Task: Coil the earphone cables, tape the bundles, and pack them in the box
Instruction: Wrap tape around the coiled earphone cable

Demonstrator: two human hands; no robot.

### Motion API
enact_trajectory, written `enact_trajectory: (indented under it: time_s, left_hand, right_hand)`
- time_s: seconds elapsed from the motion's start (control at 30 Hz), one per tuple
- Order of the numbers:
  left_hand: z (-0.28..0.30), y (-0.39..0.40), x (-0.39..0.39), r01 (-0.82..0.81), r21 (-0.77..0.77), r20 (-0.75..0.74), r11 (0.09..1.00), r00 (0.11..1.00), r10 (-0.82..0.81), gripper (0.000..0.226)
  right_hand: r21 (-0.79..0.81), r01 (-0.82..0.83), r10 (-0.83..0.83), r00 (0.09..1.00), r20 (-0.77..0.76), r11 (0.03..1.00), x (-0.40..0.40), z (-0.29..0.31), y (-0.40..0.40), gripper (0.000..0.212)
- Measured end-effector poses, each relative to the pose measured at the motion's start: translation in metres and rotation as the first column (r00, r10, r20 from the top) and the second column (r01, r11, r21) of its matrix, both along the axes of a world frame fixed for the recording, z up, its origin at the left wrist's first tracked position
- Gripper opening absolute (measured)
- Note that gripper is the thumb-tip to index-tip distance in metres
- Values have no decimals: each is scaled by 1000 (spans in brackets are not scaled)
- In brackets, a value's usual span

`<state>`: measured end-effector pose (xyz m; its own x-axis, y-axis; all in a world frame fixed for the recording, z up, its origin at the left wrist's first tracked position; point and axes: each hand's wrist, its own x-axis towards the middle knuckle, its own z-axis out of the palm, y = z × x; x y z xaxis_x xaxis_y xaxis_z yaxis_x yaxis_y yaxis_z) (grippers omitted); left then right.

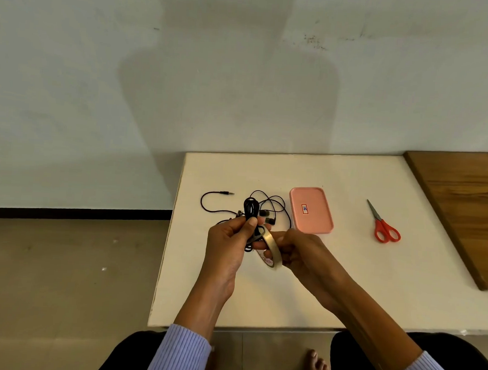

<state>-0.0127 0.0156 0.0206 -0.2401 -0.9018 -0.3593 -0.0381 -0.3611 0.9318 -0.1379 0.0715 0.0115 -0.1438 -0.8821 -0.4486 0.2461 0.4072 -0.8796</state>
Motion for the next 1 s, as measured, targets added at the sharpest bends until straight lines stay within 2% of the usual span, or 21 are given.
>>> enact_trajectory:
  time_s: [0.27,0.43,0.63,0.7,0.83,1.0]
  left_hand:
    - [-2,2,-2,3,33,10,999,1000,-3,18]
    - [-2,1,-1,-3,28,-2,1000,1000,4,19]
    - [-5,-5,2,-60,47,-12,997,998,61,18]
    - [-7,-6,3,-76,52,8,996,997,76,17]
    - [-9,-6,3,-89,84,-11,993,996,90,18]
    - [-9,-6,4,-94,144,-30,985,995,99,17]
  right_hand:
    - [-25,16,-19,993,-118,1000,0,-5,-1,30]
    - [-51,-10,3,993,-121,999,0,-6,-1,25]
    - [-133,-49,12,962,-272,990,2,-4,6,28]
    - [-190,-66,-14,919,-394,980,-1,-4,8,35]
    - [-296,-222,-22,765,-644,929,-4,-9,11,23]
    - [-346,-294,-81,647,-758,891,-6,-10,11,18]
